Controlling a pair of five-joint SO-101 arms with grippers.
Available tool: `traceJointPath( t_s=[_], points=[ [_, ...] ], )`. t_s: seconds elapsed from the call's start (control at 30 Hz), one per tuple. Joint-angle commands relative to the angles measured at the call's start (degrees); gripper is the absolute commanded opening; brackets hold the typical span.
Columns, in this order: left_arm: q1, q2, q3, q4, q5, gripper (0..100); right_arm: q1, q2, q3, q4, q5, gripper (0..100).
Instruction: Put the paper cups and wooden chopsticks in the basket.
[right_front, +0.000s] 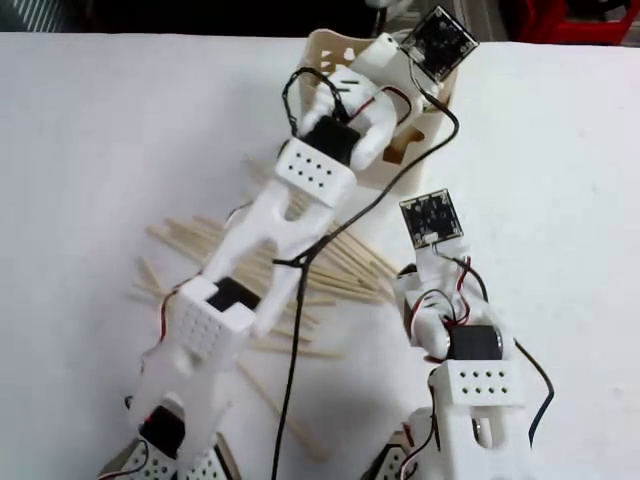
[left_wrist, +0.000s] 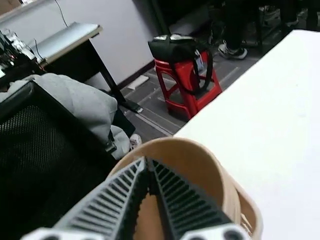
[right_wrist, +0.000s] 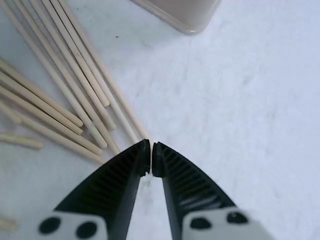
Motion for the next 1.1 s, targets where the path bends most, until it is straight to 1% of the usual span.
traceJointPath(
  t_s=[0.0,0.1,0.33,0.5,0.8,1.07],
  points=[
    [-0.13,-10.95,-0.79,5.19,0.53,2,0.22,-1.27,-0.35,-0.75,0.09,2.1],
    [-0.57,-16.48,-0.79,10.46,0.35,2,0.22,-1.27,-0.35,-0.75,0.09,2.1],
    [-0.75,-29.05,-0.79,26.11,0.26,3,0.22,-1.01,-0.35,-0.75,0.09,2.1],
    [-2.15,-36.18,-0.79,34.37,0.26,5,0.13,-0.92,-0.35,-0.75,0.09,2.1],
    [-8.04,-48.84,-0.79,52.4,0.26,6,0.13,-0.92,-0.35,-0.75,0.09,2.1],
    [-15.08,-59.38,-0.18,64.18,0.62,6,-1.45,-0.92,0.26,-0.75,0.0,2.1]
  ],
)
